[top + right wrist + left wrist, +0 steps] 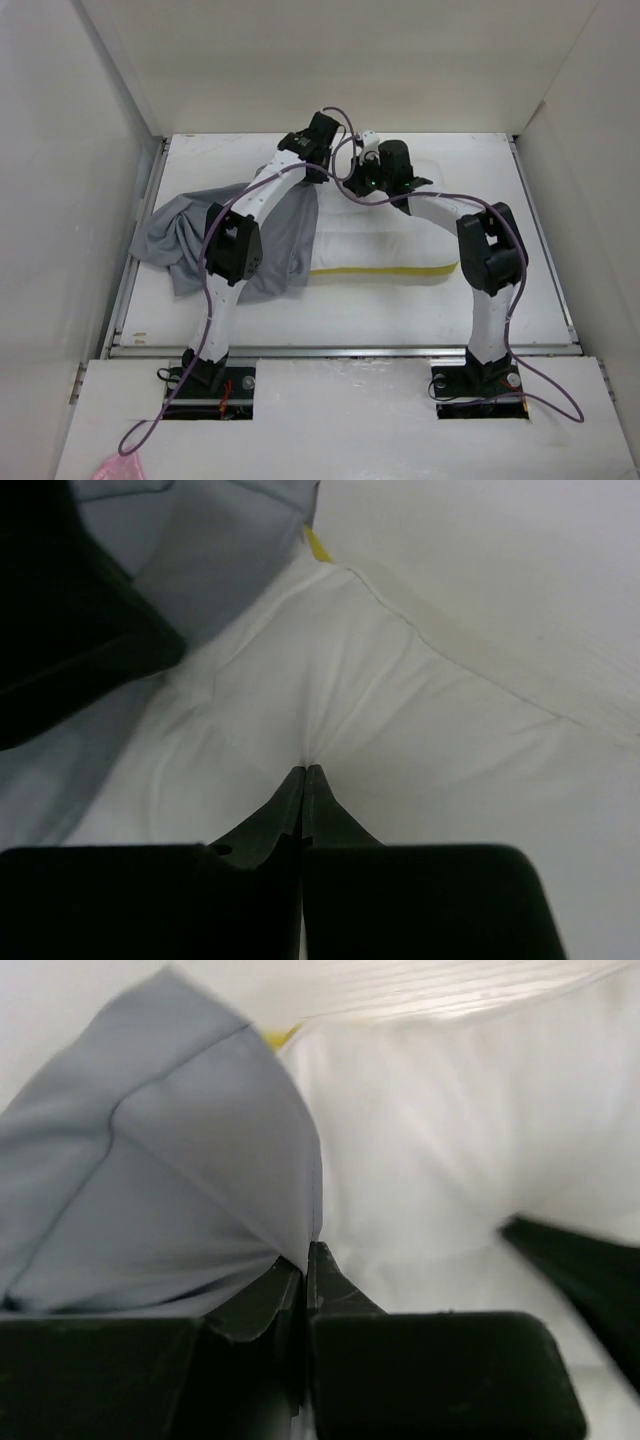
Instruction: Put the pillow into the pillowcase
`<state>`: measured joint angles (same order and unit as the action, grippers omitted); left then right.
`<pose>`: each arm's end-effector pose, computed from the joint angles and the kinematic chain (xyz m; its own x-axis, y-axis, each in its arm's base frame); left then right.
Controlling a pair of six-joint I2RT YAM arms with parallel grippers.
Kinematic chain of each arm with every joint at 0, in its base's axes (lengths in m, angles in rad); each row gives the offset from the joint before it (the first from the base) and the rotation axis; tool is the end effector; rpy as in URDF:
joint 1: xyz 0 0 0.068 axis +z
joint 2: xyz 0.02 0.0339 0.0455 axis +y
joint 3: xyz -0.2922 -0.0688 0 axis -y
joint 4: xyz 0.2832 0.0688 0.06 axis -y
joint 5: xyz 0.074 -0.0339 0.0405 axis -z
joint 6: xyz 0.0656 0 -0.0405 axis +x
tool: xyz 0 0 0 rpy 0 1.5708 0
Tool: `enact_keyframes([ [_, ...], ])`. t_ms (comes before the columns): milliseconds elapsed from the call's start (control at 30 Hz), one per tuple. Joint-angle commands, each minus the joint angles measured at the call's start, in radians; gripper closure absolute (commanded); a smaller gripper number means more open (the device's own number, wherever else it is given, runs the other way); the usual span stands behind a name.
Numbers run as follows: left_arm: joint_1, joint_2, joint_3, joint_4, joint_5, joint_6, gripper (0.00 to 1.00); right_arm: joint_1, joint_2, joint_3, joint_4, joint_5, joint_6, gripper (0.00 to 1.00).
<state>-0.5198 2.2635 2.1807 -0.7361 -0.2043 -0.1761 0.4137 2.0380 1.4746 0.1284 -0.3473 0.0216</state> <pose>0.5171 -0.2806 0.2738 -0.6883 0.1962 -0.6984 0.2494 0.9680 0.0262 0.4911 0.2400 0.2167 -0.4000 -0.1535 -0.9036 -0.6521 0.7404 0.1630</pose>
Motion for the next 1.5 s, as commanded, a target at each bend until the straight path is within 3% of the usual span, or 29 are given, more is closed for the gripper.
enact_keyframes([
  [0, -0.069, -0.087, 0.064, 0.044, 0.152, 0.039, 1.0, 0.093, -0.116, -0.059, 0.131, -0.199, 0.044, 1.0],
  [100, -0.106, -0.097, 0.031, 0.033, 0.123, 0.04, 1.0, 0.106, -0.182, -0.141, 0.114, -0.144, 0.044, 1.0],
  [167, -0.115, -0.127, -0.024, 0.033, 0.097, 0.027, 1.0, 0.053, -0.193, -0.177, 0.087, -0.128, 0.034, 1.0],
  [300, -0.125, -0.205, -0.126, 0.075, 0.115, -0.002, 1.0, -0.025, -0.234, -0.264, 0.109, -0.287, 0.099, 1.0],
  [433, -0.148, -0.248, -0.15, 0.101, 0.207, 0.023, 1.0, -0.015, -0.312, -0.388, 0.429, -0.41, 0.239, 1.0],
  [633, -0.232, -0.278, -0.067, 0.087, 0.316, 0.096, 1.0, -0.006, -0.441, -0.479, 0.667, -0.469, 0.372, 1.0],
  [667, -0.241, -0.279, -0.056, 0.087, 0.331, 0.105, 1.0, -0.006, -0.458, -0.54, 0.774, -0.46, 0.398, 1.0],
  [867, -0.298, -0.294, -0.002, 0.052, 0.433, 0.096, 1.0, 0.004, -0.464, -0.66, 0.927, -0.265, 0.471, 1.0],
  [1000, -0.325, -0.369, -0.121, 0.085, 0.454, 0.084, 1.0, -0.018, -0.429, -0.744, 0.998, -0.077, 0.517, 1.0],
  [1033, -0.325, -0.389, -0.166, 0.105, 0.432, 0.07, 0.96, -0.018, -0.418, -0.744, 0.998, -0.043, 0.517, 1.0],
  [1067, -0.325, -0.413, -0.209, 0.124, 0.418, 0.07, 0.84, -0.032, -0.418, -0.758, 0.998, -0.015, 0.528, 1.0],
  [1100, -0.325, -0.414, -0.266, 0.138, 0.404, 0.054, 0.57, -0.041, -0.418, -0.758, 0.984, 0.025, 0.528, 1.0],
  [1233, -0.257, -0.346, -0.269, 0.123, 0.372, -0.016, 0.07, -0.05, -0.455, -0.767, 0.826, 0.099, 0.489, 0.96],
  [1300, -0.229, -0.332, -0.259, 0.113, 0.335, -0.069, 0.0, -0.05, -0.489, -0.758, 0.745, 0.129, 0.45, 0.83],
  [1333, -0.217, -0.332, -0.25, 0.113, 0.313, -0.08, 0.0, -0.05, -0.501, -0.758, 0.714, 0.145, 0.428, 0.65],
  [1400, -0.217, -0.384, -0.28, 0.125, 0.245, -0.08, 0.0, -0.05, -0.553, -0.748, 0.588, 0.181, 0.37, 0.41],
  [1433, -0.217, -0.45, -0.298, 0.136, 0.22, -0.08, 0.0, -0.05, -0.571, -0.747, 0.549, 0.191, 0.344, 0.24],
  [1467, -0.226, -0.482, -0.336, 0.145, 0.197, -0.08, 0.0, -0.05, -0.593, -0.72, 0.496, 0.229, 0.325, 0.19],
])
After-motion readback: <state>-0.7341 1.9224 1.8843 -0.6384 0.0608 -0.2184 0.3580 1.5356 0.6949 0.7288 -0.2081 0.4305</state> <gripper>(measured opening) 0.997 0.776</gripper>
